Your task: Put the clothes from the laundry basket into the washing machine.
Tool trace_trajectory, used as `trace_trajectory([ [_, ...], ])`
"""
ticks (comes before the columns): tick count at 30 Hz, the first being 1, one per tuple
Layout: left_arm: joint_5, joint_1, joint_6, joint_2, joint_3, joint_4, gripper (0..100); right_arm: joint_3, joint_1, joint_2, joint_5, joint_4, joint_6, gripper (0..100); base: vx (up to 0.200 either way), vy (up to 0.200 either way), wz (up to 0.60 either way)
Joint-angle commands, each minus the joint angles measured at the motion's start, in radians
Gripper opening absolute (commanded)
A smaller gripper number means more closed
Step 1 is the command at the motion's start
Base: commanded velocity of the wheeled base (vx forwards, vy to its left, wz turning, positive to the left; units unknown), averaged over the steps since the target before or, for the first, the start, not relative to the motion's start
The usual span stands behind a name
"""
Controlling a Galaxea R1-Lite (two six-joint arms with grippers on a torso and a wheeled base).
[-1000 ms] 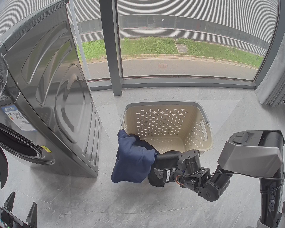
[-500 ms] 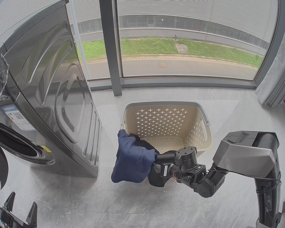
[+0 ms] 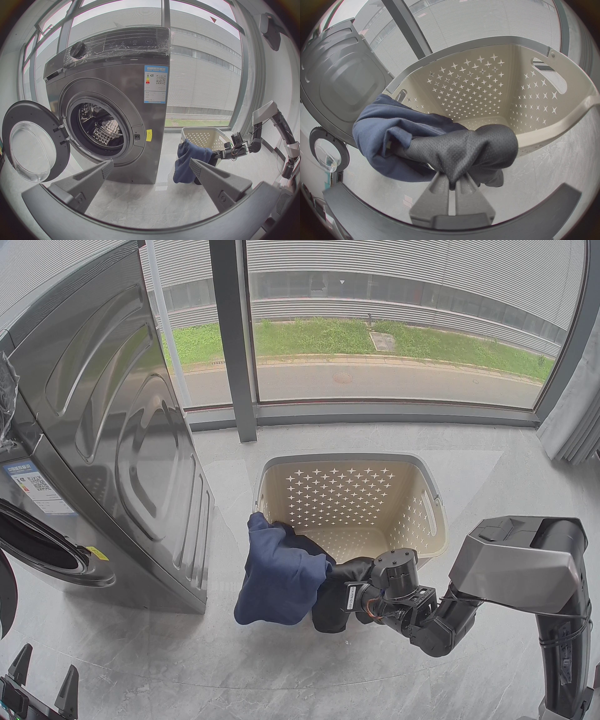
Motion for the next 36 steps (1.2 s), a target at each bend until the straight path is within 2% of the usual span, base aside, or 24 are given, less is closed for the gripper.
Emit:
trace_trajectory([
  [1, 0.0, 0.0, -0.001, -0.015, 0.015, 0.0, 100, 0.054, 0.004, -0.053, -0.002, -0.019, -0.001, 0, 0.0, 0.0, 0.0],
  [8, 0.0, 0.0, 0.001, -0.015, 0.015, 0.0, 100, 0.18, 0.01, -0.237, -0.002, -0.033, -0.007, 0, 0.0, 0.0, 0.0],
  [26, 0.0, 0.0, -0.001, -0.015, 0.015, 0.0, 100, 0.269, 0.031, -0.546, -0.002, -0.033, -0.013, 0, 0.0, 0.0, 0.0],
  [30, 0.0, 0.0, -0.001, -0.015, 0.015, 0.0, 100, 0.293, 0.037, -0.624, -0.002, -0.029, -0.036, 0, 0.0, 0.0, 0.0],
  [31, 0.0, 0.0, -0.001, -0.015, 0.015, 0.0, 100, 0.321, 0.042, -0.678, 0.009, -0.03, -0.072, 0, 0.0, 0.0, 0.0],
  [33, 0.0, 0.0, -0.001, -0.015, 0.015, 0.0, 100, 0.335, 0.045, -0.701, 0.012, -0.029, -0.087, 0, 0.0, 0.0, 0.0],
  [34, 0.0, 0.0, -0.001, -0.015, 0.015, 0.0, 100, 0.361, 0.05, -0.739, 0.018, -0.032, -0.119, 0, 0.0, 0.0, 0.0],
  [36, 0.0, 0.0, -0.001, -0.015, 0.015, 0.0, 100, 0.382, 0.056, -0.771, 0.026, -0.033, -0.153, 0, 0.0, 0.0, 0.0],
])
